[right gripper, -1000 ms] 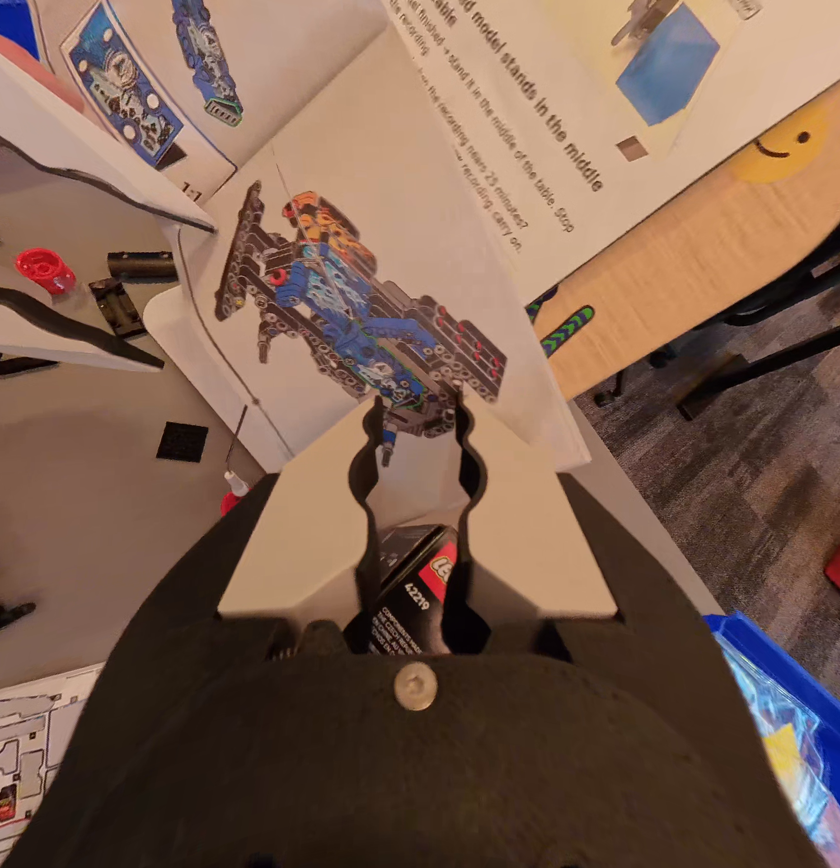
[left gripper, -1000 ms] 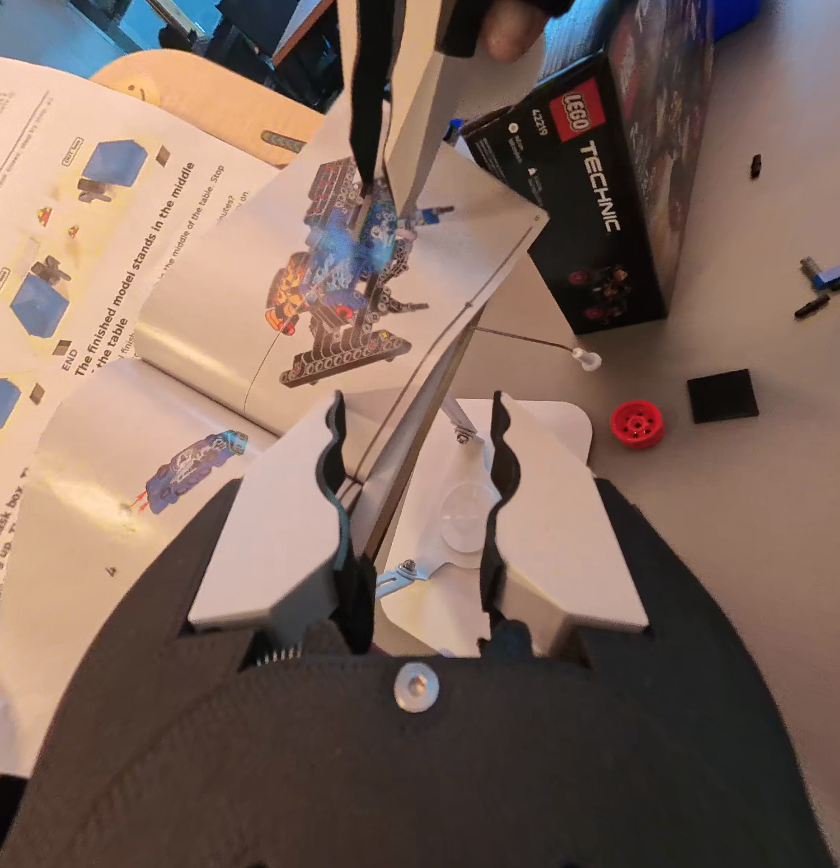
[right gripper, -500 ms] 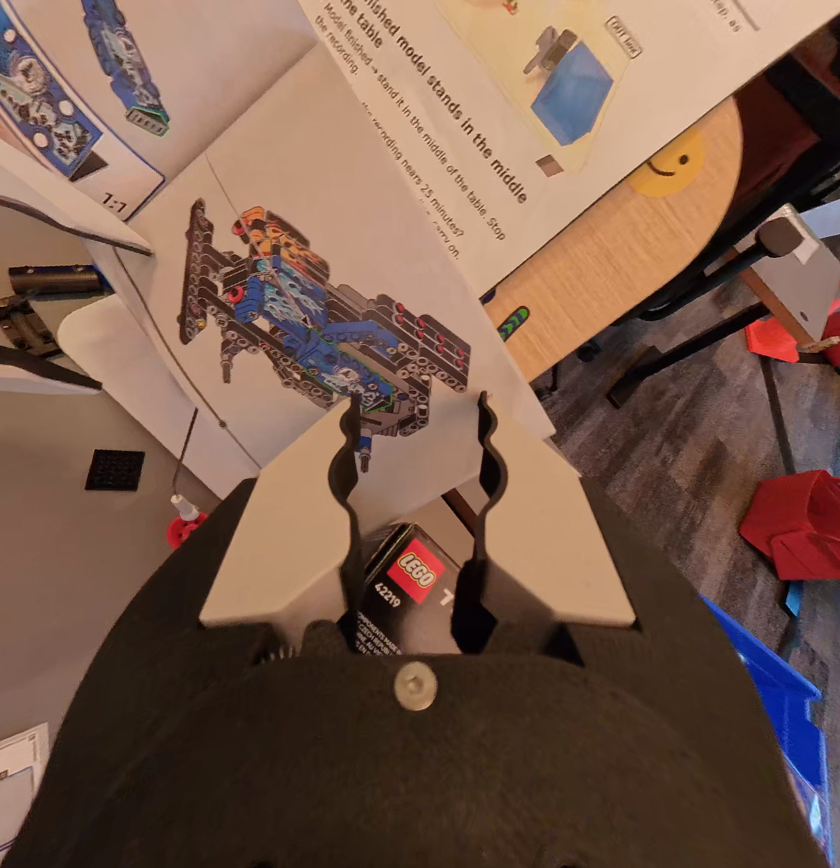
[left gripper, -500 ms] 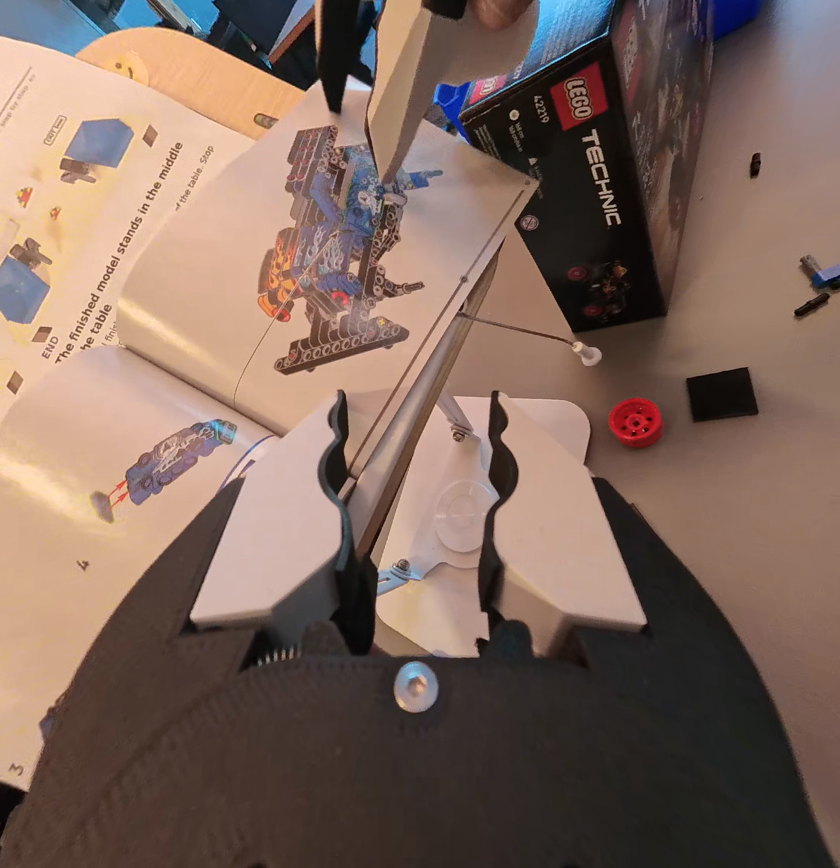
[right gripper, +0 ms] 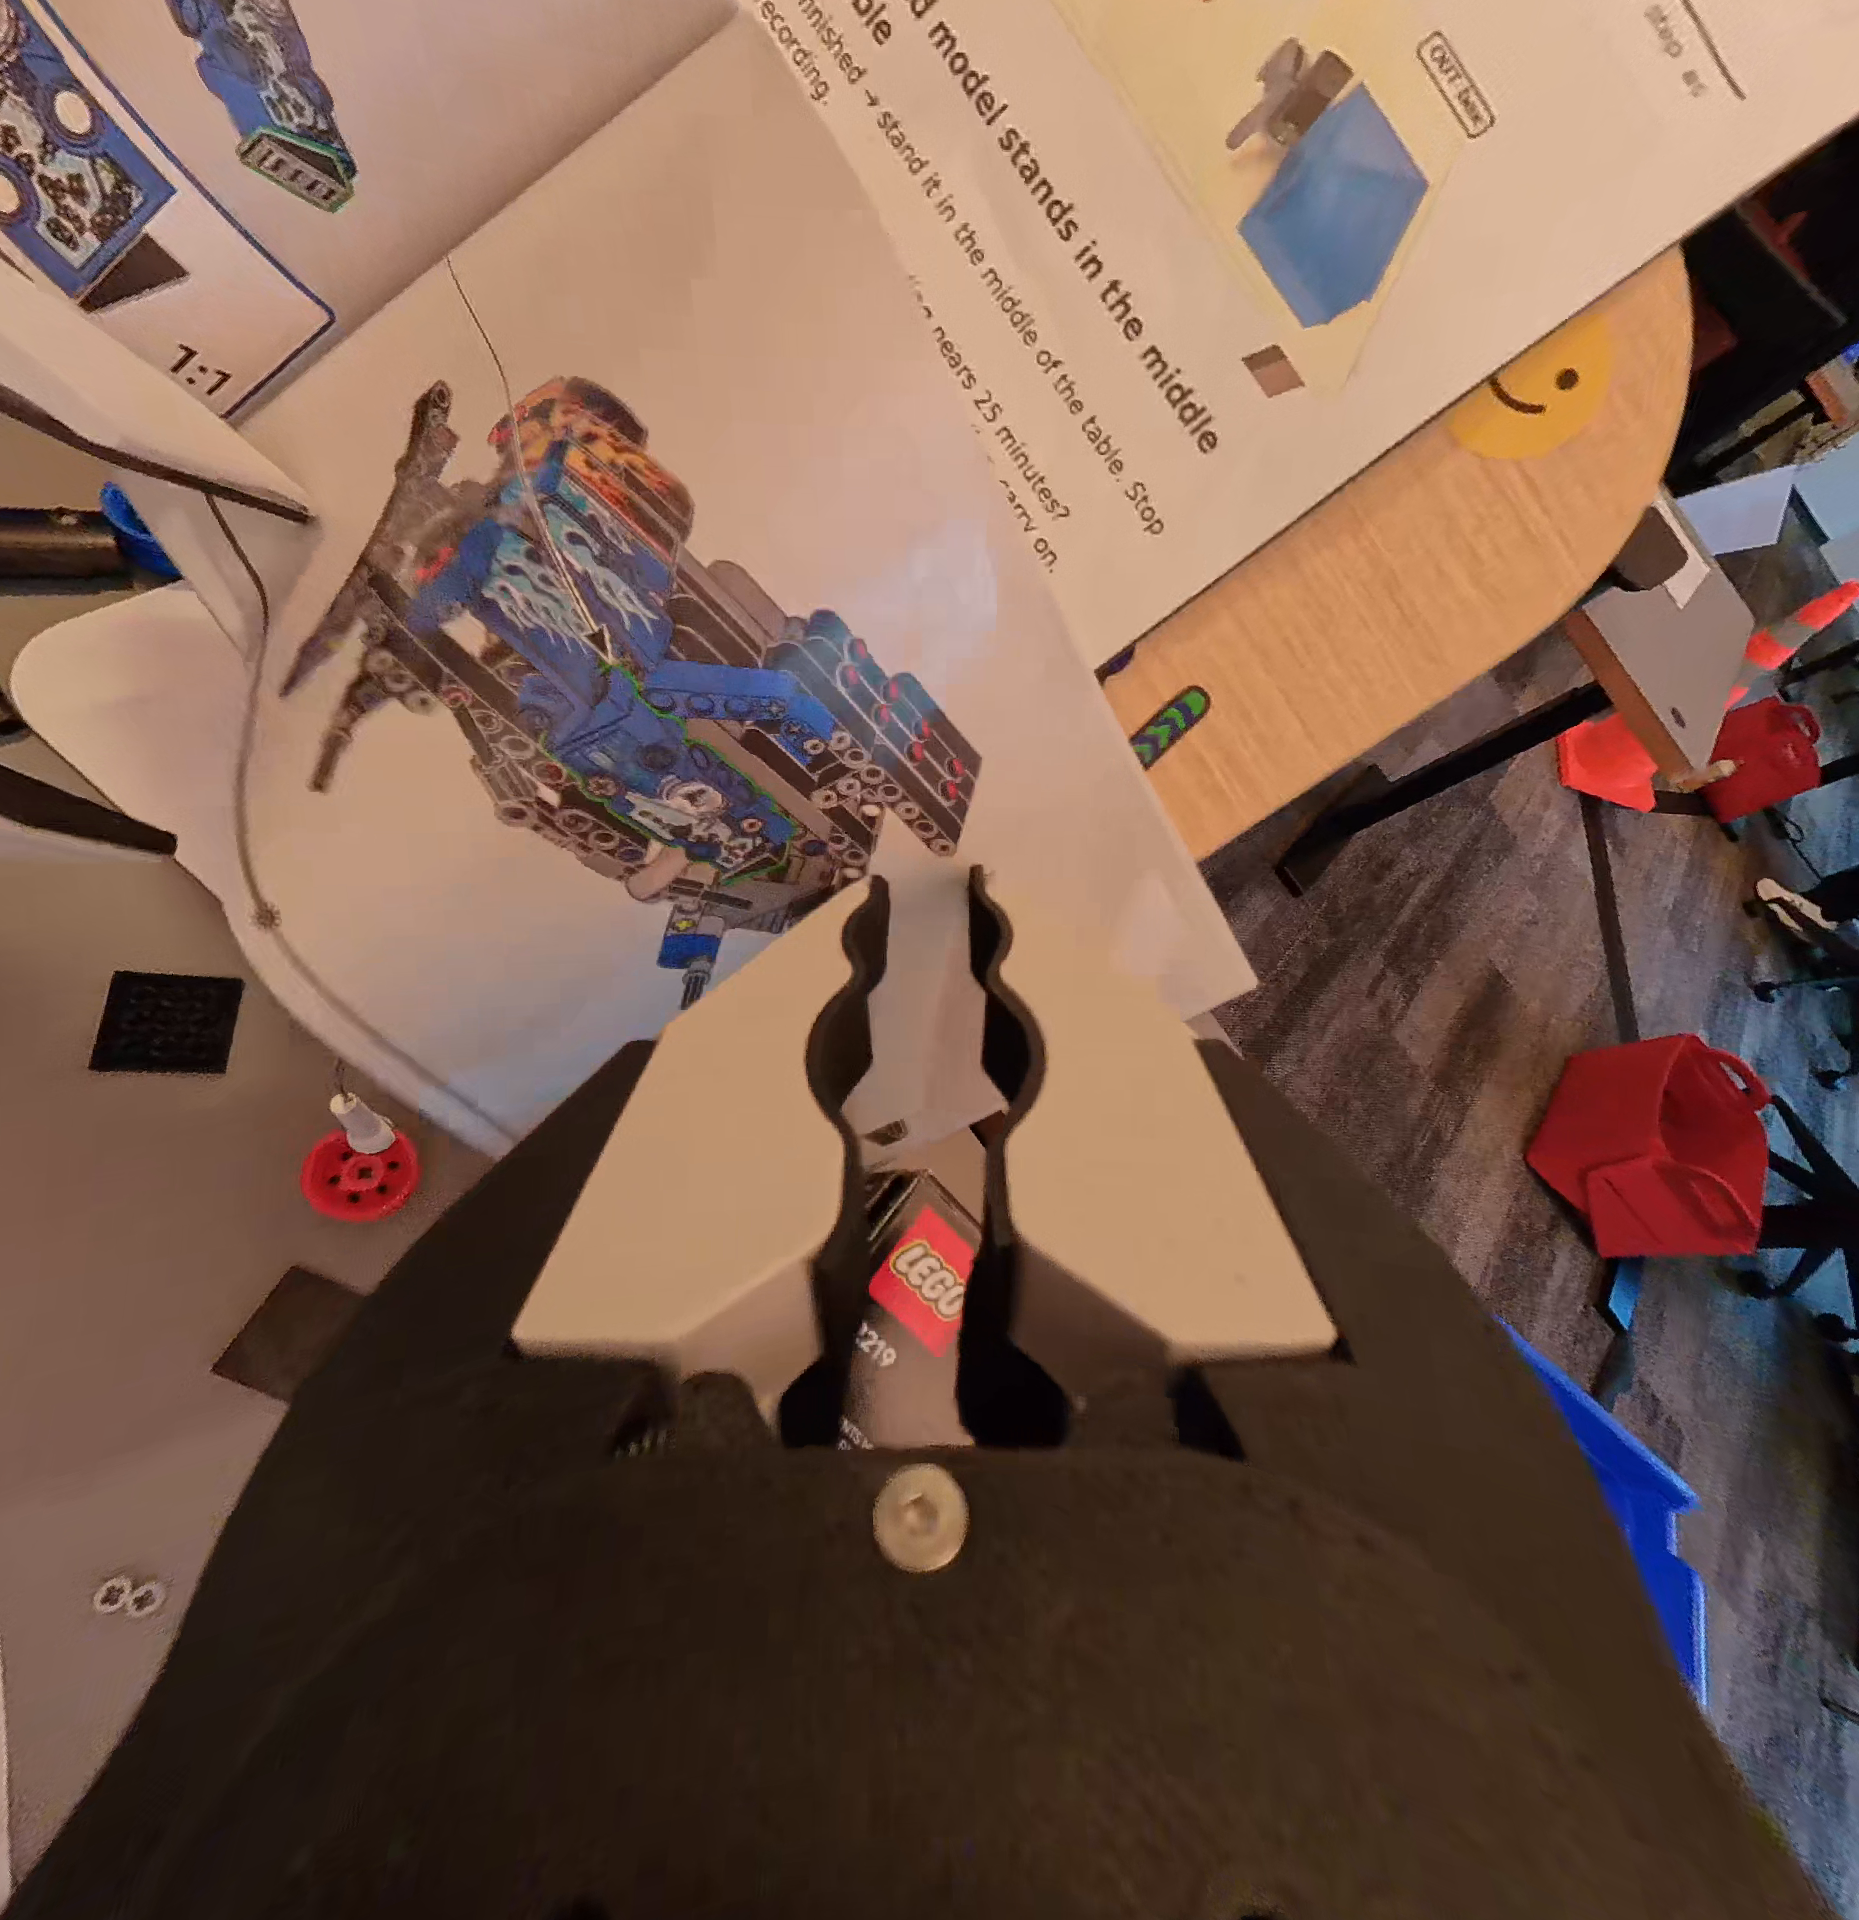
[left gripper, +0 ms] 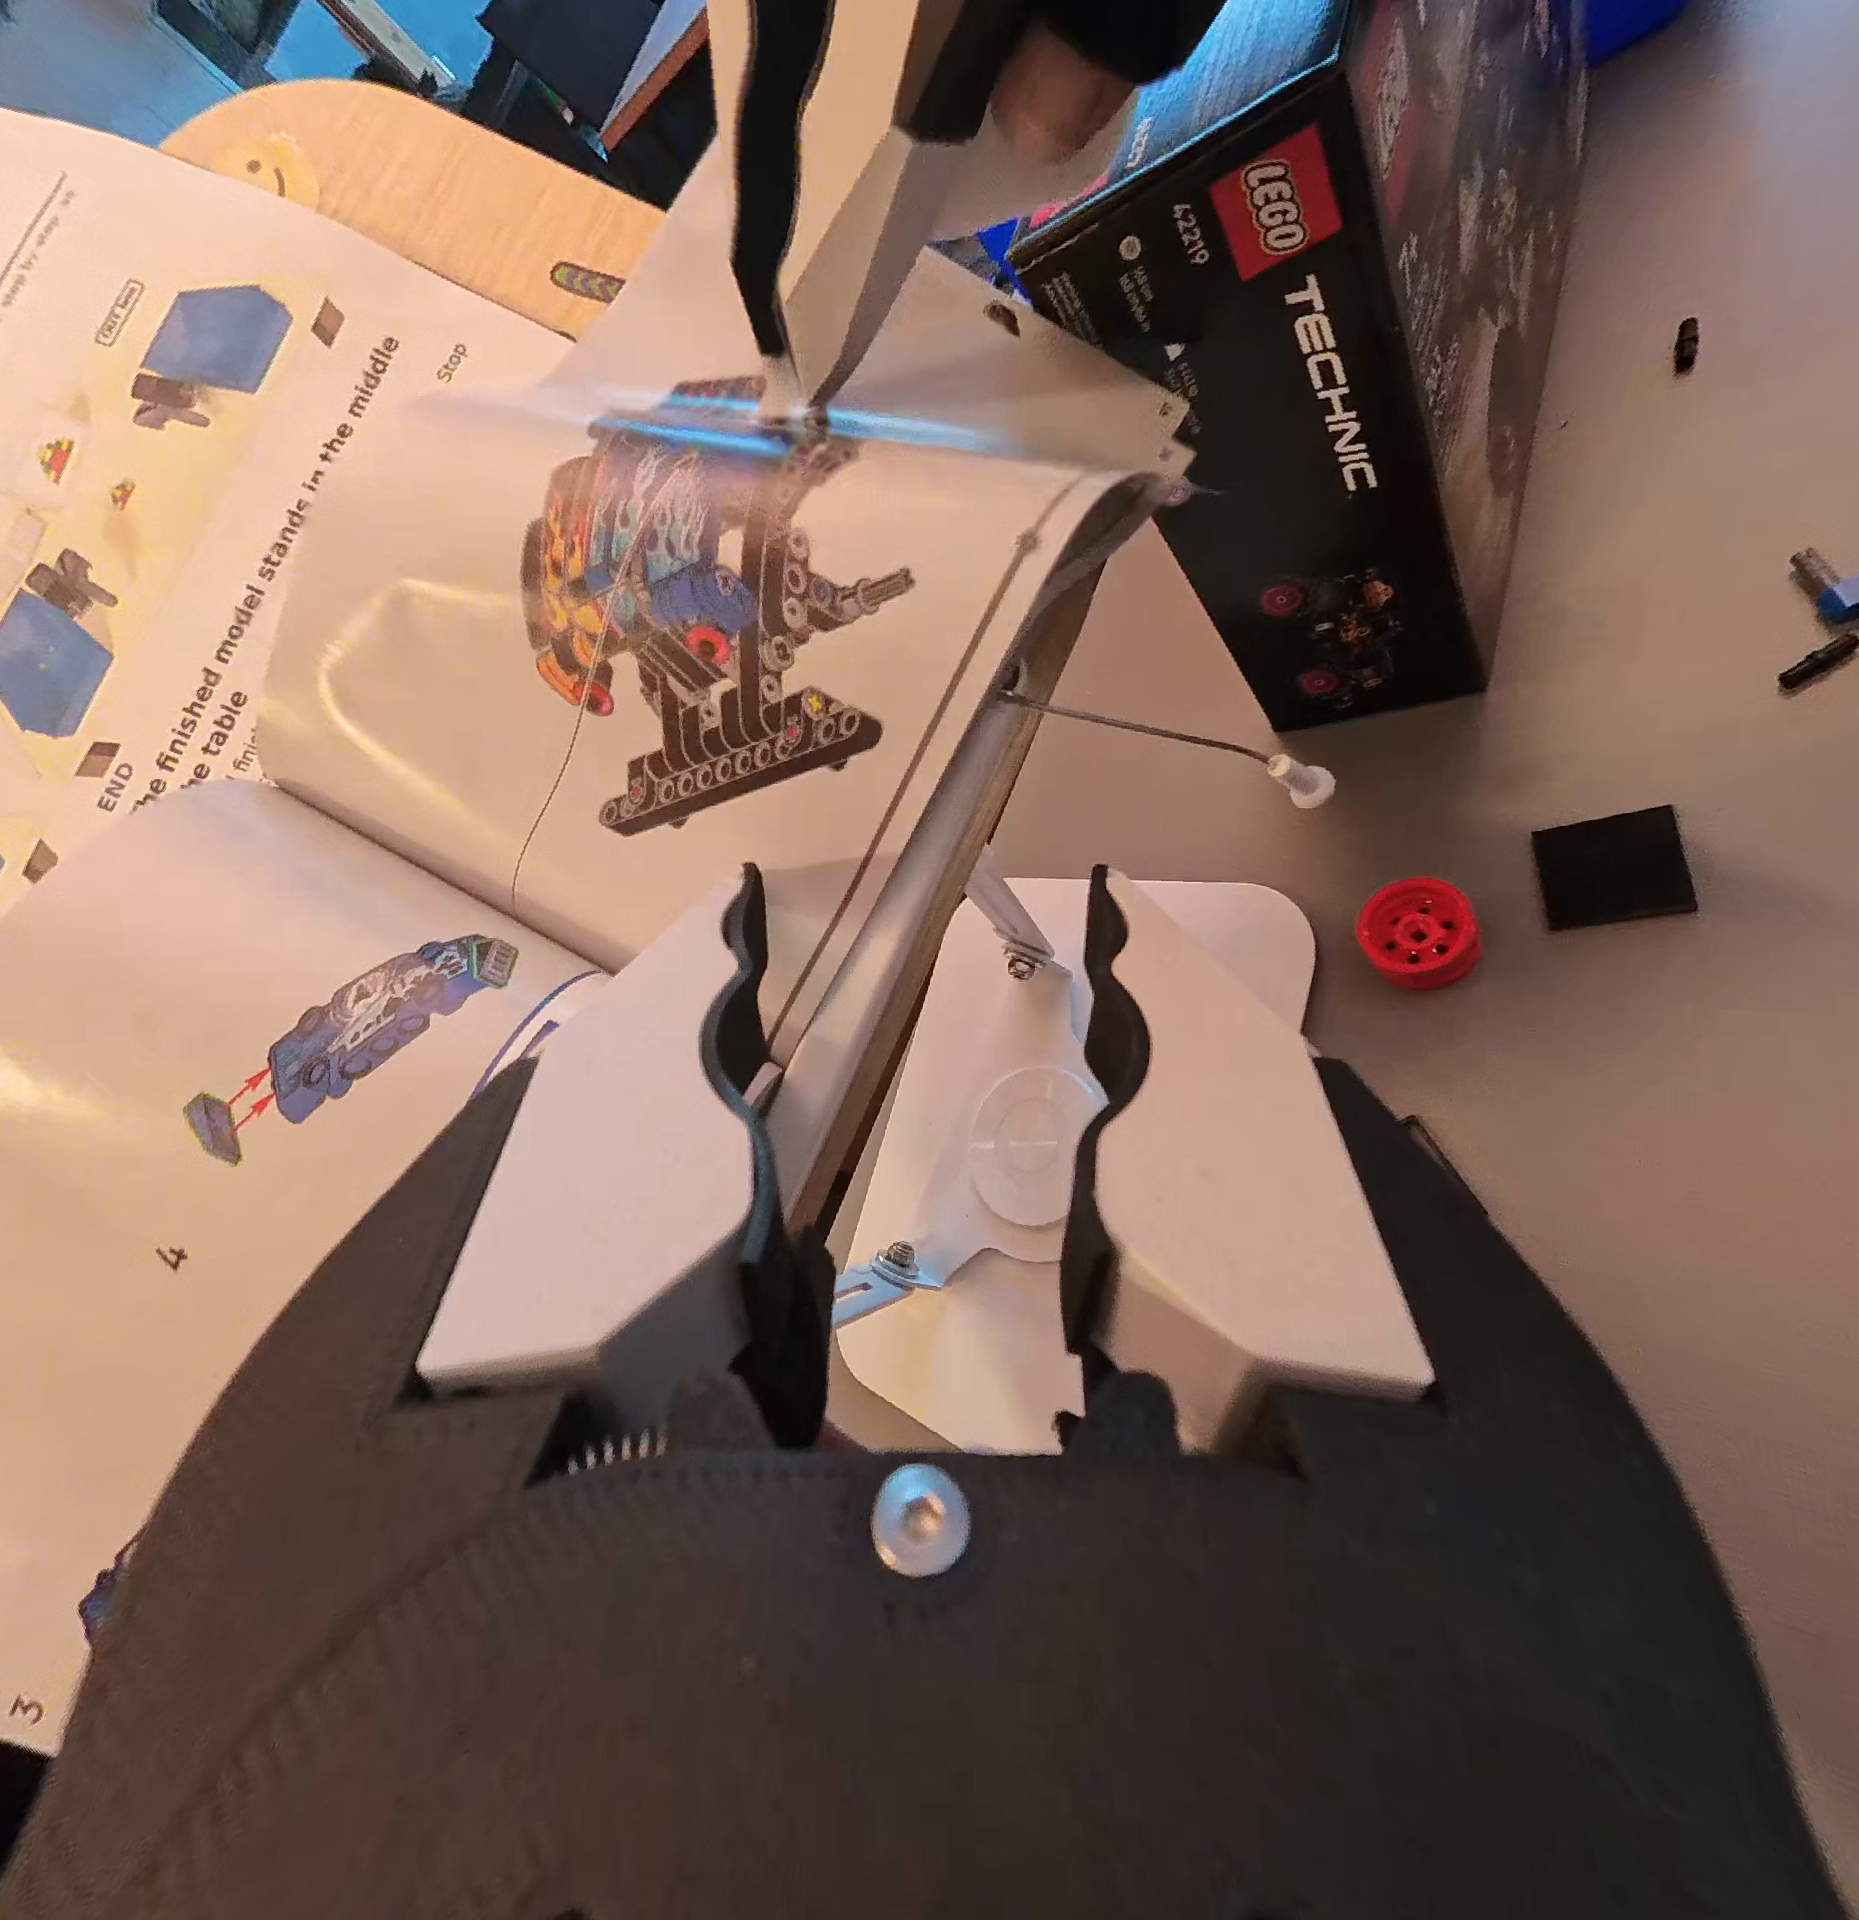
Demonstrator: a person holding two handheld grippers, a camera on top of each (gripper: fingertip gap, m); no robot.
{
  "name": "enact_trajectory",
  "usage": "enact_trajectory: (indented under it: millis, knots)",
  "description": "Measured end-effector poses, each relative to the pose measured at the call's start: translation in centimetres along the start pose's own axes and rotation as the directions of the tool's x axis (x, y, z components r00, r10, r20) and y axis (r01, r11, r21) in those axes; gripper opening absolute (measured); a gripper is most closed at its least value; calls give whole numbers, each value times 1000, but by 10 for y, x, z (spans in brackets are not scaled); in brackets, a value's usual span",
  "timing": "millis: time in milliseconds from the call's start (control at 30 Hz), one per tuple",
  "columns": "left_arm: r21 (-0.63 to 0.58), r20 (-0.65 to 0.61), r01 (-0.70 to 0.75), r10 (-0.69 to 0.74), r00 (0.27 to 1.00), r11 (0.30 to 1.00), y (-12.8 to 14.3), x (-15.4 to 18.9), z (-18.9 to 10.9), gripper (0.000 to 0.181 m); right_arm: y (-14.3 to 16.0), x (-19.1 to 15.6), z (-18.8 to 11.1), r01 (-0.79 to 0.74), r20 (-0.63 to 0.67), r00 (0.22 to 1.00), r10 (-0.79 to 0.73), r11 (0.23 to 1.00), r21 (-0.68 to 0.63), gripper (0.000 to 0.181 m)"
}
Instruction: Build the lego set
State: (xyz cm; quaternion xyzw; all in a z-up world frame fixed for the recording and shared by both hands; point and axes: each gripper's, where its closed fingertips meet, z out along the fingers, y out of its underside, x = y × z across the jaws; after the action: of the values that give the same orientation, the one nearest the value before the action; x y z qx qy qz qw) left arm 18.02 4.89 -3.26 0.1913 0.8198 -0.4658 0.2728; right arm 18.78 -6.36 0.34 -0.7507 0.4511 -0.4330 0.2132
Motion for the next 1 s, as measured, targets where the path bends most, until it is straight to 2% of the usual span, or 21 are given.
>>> enact_trajectory:
  millis: [100,267,600,700,800,867,1000]
  knots:
    - [7,-5,5,-5,1000,1000,-1,0,-2,59,0,0,1,23,-9,1000,-23,1000,-14,0]
    - [10,-8,7,-7,1000,1000,0,-2,-3,58,-5,-4,-1,21,16,1000,-21,1000,5,0]
    - [0,17,5,-5,1000,1000,3,-9,-6,56,-27,-21,-18,-58,160,986,38,991,121,0]
    - [-11,25,1,0,1000,1000,5,-10,-6,58,-27,-3,-21,-55,64,997,47,990,129,1]
    - [-11,26,1,0,1000,1000,6,-10,-4,58,-18,12,-16,-69,-10,998,70,994,80,47]
    - [-10,26,2,-1,1000,1000,6,-9,-4,59,-9,16,-10,-69,-34,997,70,997,32,70]
    - [-9,27,1,-1,1000,1000,6,-9,-3,61,-1,13,-1,-72,-20,997,72,997,2,72]
